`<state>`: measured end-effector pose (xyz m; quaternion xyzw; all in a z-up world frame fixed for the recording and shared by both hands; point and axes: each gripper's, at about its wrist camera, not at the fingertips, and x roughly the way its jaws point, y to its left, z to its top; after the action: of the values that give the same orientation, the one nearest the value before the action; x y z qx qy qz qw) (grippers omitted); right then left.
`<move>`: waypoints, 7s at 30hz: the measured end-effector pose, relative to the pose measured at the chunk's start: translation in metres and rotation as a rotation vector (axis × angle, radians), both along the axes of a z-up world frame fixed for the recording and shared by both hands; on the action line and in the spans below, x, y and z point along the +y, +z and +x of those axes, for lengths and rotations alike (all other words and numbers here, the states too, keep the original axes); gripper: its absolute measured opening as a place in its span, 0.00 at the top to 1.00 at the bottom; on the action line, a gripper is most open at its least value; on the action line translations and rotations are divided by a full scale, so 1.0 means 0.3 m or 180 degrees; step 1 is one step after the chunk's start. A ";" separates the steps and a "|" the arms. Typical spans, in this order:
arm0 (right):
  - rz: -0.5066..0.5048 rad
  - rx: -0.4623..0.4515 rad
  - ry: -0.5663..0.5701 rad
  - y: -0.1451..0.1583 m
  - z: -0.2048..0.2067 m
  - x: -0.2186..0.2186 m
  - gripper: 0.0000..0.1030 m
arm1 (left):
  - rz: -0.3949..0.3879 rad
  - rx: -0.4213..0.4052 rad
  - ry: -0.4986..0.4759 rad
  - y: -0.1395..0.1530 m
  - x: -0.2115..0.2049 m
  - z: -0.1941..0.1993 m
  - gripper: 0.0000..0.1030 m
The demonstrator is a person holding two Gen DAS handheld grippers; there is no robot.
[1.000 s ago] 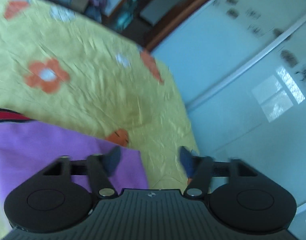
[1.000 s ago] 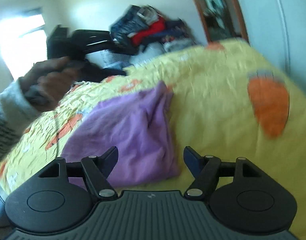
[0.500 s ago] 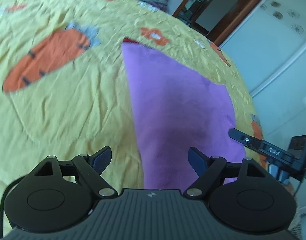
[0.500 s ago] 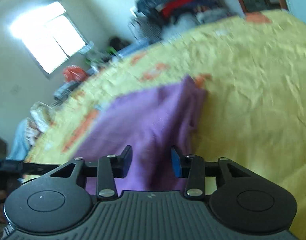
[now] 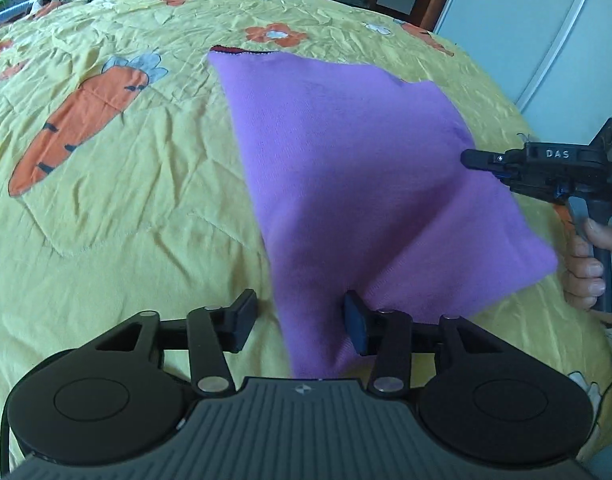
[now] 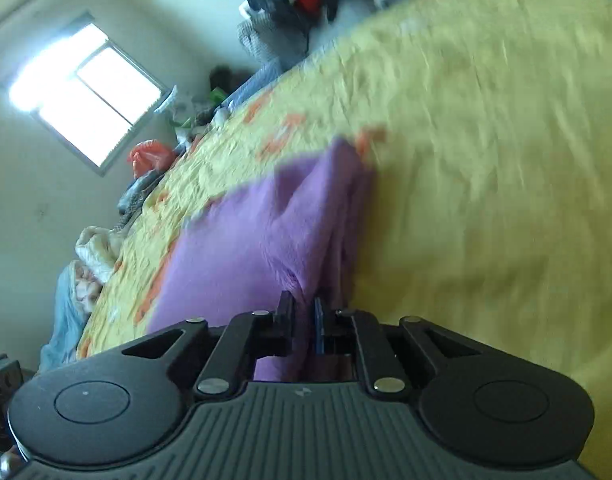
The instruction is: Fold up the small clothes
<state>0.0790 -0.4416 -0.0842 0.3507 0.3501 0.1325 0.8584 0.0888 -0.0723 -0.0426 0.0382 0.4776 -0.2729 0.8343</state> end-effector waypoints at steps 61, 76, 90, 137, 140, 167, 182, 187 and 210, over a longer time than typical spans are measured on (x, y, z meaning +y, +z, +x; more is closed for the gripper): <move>-0.0621 -0.0710 0.0044 0.517 -0.027 0.297 0.80 | -0.0283 -0.0455 -0.0648 0.478 -0.144 0.328 0.73; -0.0547 -0.0230 -0.0870 0.133 -0.461 0.144 0.06 | -0.0576 0.0632 -0.0278 -0.039 0.189 0.022 0.36; -0.2233 0.0038 -0.0681 0.103 -0.524 0.426 0.05 | -0.0233 -0.0341 0.0165 0.030 0.178 -0.224 0.01; -0.2190 0.0412 -0.0681 0.075 -0.709 0.611 0.00 | 0.0194 -0.0396 0.0083 -0.071 0.074 -0.423 0.00; -0.2395 0.0409 -0.0690 0.064 -0.723 0.670 0.00 | 0.0283 -0.0412 0.0139 -0.077 0.060 -0.426 0.00; -0.2473 0.0042 -0.0843 0.018 -0.677 0.703 0.00 | 0.0390 -0.0565 0.0437 -0.092 0.019 -0.400 0.00; -0.2520 -0.0354 -0.0900 -0.014 -0.701 0.713 0.00 | 0.0327 -0.0710 0.0438 -0.104 0.020 -0.401 0.00; -0.2507 -0.0233 -0.0868 0.000 -0.689 0.715 0.00 | 0.0312 -0.0713 0.0449 -0.104 0.022 -0.399 0.00; -0.2509 -0.0245 -0.0875 -0.006 -0.693 0.718 0.00 | 0.0314 -0.0719 0.0450 -0.104 0.018 -0.400 0.00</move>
<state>-0.1288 -0.2260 -0.0861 0.0337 0.2916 -0.1144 0.9491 -0.0312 -0.0667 -0.0736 0.0759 0.3950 -0.1836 0.8969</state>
